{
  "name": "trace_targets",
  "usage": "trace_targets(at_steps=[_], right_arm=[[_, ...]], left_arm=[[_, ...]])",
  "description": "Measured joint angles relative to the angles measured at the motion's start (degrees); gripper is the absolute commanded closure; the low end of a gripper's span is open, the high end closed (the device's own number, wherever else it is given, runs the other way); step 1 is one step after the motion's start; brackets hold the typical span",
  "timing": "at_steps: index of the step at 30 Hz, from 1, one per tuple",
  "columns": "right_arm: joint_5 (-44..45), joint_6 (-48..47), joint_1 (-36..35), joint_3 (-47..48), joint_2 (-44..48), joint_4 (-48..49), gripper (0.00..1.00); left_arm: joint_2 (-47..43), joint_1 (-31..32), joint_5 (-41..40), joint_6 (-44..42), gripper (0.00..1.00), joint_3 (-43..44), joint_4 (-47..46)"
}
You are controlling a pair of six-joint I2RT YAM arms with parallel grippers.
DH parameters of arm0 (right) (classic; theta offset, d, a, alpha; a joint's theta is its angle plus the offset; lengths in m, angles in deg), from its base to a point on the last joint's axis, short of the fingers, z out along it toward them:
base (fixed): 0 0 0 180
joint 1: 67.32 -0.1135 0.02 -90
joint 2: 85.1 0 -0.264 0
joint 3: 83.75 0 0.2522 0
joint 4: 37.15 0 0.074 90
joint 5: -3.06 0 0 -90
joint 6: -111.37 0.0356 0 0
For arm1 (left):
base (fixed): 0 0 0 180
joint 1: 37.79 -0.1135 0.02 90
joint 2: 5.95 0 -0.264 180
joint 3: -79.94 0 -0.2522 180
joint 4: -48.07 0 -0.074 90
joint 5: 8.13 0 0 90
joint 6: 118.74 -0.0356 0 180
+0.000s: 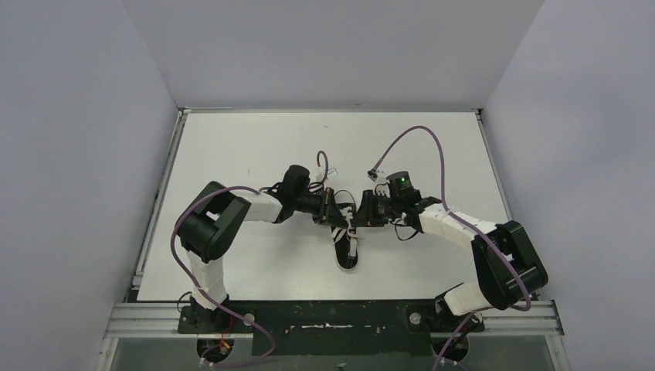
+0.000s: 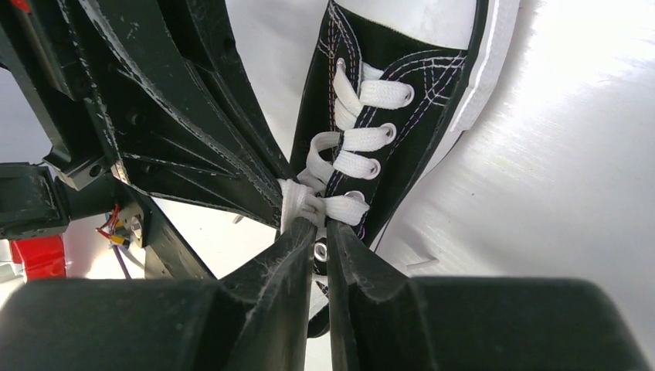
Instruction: Tie the shoes
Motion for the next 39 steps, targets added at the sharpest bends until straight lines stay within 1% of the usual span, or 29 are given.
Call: trace_targets(at_steps=[6, 15, 21, 31, 33, 35, 38, 39], right_arm=[[-0.9, 0.02, 0.0, -0.5, 0.26, 0.59, 0.8], [-2.34, 0.17, 0.02, -1.46, -0.2, 3.19, 0.8], [-2.91, 0.24, 0.02, -1.46, -0.39, 4.04, 0.77], [-4.15, 0.0, 0.15, -1.46, -2.05, 5.18, 0.75], [-4.31, -0.09, 0.15, -1.46, -2.05, 5.2, 0.78], [-4.55, -0.22, 0.15, -1.46, -2.05, 5.2, 0.84], [-5.11, -0.48, 0.15, -1.2, -2.05, 5.05, 1.0], [-5.09, -0.98, 0.15, -1.03, -2.05, 4.76, 1.0]], left_arm=[[0.02, -0.02, 0.15, 0.02, 1.0, 0.0, -0.09], [0.28, -0.02, 0.11, 0.66, 1.0, 0.0, -0.76], [0.42, -0.02, 0.22, 1.01, 1.0, 0.0, -1.25], [1.22, -0.07, 0.44, 1.66, 1.0, 0.0, -1.49], [1.22, -0.02, 0.59, 1.68, 1.0, 0.0, -1.62], [1.27, 0.02, 0.61, 1.7, 1.0, 0.0, -1.73], [1.29, 0.11, 0.5, 1.7, 1.0, 0.0, -1.86], [1.29, 0.11, 0.48, 1.66, 1.0, 0.0, -1.84]])
